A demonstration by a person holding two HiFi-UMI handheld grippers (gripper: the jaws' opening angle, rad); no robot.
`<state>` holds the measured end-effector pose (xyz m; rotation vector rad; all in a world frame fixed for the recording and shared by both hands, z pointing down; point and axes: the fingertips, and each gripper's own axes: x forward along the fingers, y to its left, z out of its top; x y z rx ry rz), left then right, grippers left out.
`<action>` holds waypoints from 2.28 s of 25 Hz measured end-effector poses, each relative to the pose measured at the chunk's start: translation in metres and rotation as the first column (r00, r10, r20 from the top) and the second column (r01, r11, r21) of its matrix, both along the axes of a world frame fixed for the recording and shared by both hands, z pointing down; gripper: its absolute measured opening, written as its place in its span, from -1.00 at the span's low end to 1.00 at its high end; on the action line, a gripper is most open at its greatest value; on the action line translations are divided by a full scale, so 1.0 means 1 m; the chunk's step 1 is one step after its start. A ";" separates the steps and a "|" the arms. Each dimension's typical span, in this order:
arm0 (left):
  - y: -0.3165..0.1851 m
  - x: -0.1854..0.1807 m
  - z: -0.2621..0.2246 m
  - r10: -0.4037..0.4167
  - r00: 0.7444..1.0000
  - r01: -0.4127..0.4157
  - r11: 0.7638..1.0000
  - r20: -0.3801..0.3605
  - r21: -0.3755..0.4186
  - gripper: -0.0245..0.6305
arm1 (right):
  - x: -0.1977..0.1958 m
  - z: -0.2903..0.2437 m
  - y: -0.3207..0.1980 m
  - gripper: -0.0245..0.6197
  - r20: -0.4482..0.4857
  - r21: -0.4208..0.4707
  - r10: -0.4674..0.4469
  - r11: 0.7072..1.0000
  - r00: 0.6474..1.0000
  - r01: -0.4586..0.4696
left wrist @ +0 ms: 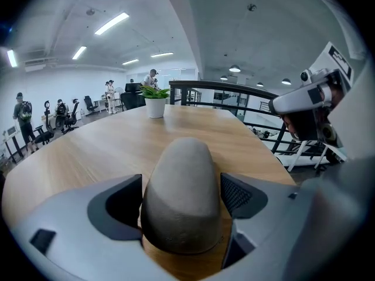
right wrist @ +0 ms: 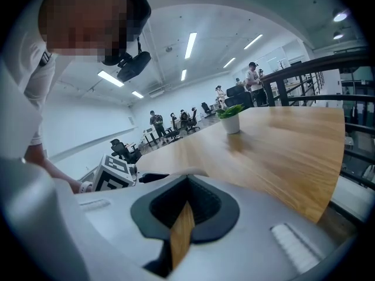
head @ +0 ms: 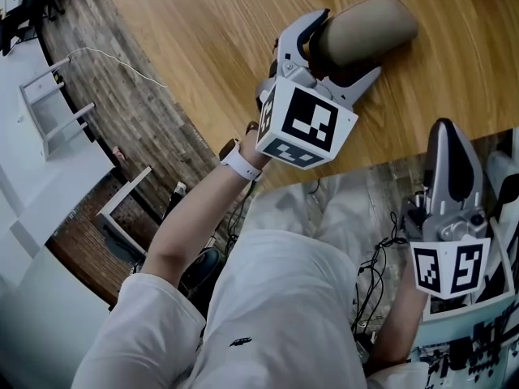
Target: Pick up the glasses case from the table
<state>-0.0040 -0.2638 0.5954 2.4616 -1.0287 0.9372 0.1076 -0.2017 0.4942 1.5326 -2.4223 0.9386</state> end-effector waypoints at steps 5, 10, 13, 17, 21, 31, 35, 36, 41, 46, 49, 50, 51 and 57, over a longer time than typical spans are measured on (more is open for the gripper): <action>-0.004 0.004 0.007 0.026 0.999 -0.026 1.000 0.019 -0.002 0.30 | 0.001 -0.002 -0.002 -0.90 0.010 0.001 0.004 1.000 1.000 -0.004; -0.008 0.008 0.015 0.029 0.999 -0.029 1.000 0.038 -0.001 0.30 | 0.006 -0.004 0.000 -0.89 0.009 -0.004 0.019 1.000 1.000 -0.019; -0.009 0.005 0.018 0.026 0.998 -0.026 1.000 0.054 0.014 0.29 | 0.007 -0.001 0.002 -0.89 0.011 -0.006 0.020 1.000 1.000 -0.020; -0.010 0.006 0.022 0.024 0.998 -0.024 1.000 0.056 0.005 0.29 | 0.011 0.003 0.005 -0.90 0.010 -0.010 0.027 1.000 1.000 -0.027; -0.012 0.004 0.020 0.022 0.999 -0.021 1.000 0.050 -0.004 0.26 | 0.011 -0.003 0.006 -0.90 0.014 -0.003 0.027 1.000 1.000 -0.027; 0.011 0.004 -0.001 -0.013 1.000 0.013 1.000 0.005 -0.019 0.25 | 0.014 -0.021 0.020 -0.90 0.008 0.029 0.025 0.999 1.000 -0.025; 0.019 0.003 -0.017 -0.028 1.000 0.028 1.000 -0.008 -0.010 0.25 | 0.017 -0.033 0.026 -0.89 0.001 0.060 0.038 0.998 0.999 -0.038; 0.022 0.003 -0.020 -0.033 0.999 0.033 0.999 -0.008 -0.011 0.25 | 0.018 -0.037 0.028 -0.89 0.001 0.065 0.038 0.997 0.999 -0.038; 0.031 0.000 -0.039 -0.043 0.999 0.043 0.999 -0.014 -0.014 0.25 | 0.018 -0.058 0.034 -0.89 -0.001 0.094 0.034 0.995 0.999 -0.033; 0.045 0.002 -0.060 -0.048 0.999 0.048 0.999 -0.012 -0.011 0.25 | 0.027 -0.079 0.044 -0.89 -0.008 0.122 0.049 0.991 0.999 -0.047; 0.055 -0.002 -0.074 -0.058 0.998 0.058 0.998 -0.009 -0.009 0.25 | 0.028 -0.090 0.055 -0.89 -0.013 0.129 0.053 0.990 0.998 -0.051; 0.058 -0.004 -0.078 -0.063 0.998 0.063 0.998 -0.011 -0.008 0.25 | 0.027 -0.094 0.058 -0.89 -0.015 0.133 0.054 0.990 0.998 -0.051; 0.059 -0.006 -0.082 -0.067 0.998 0.067 0.998 -0.013 -0.006 0.25 | 0.027 -0.097 0.060 -0.90 -0.017 0.136 0.054 0.989 0.998 -0.051; 0.076 -0.013 -0.106 -0.086 0.996 0.085 0.996 -0.027 -0.009 0.25 | 0.027 -0.118 0.071 -0.90 -0.020 0.155 0.067 0.986 0.998 -0.063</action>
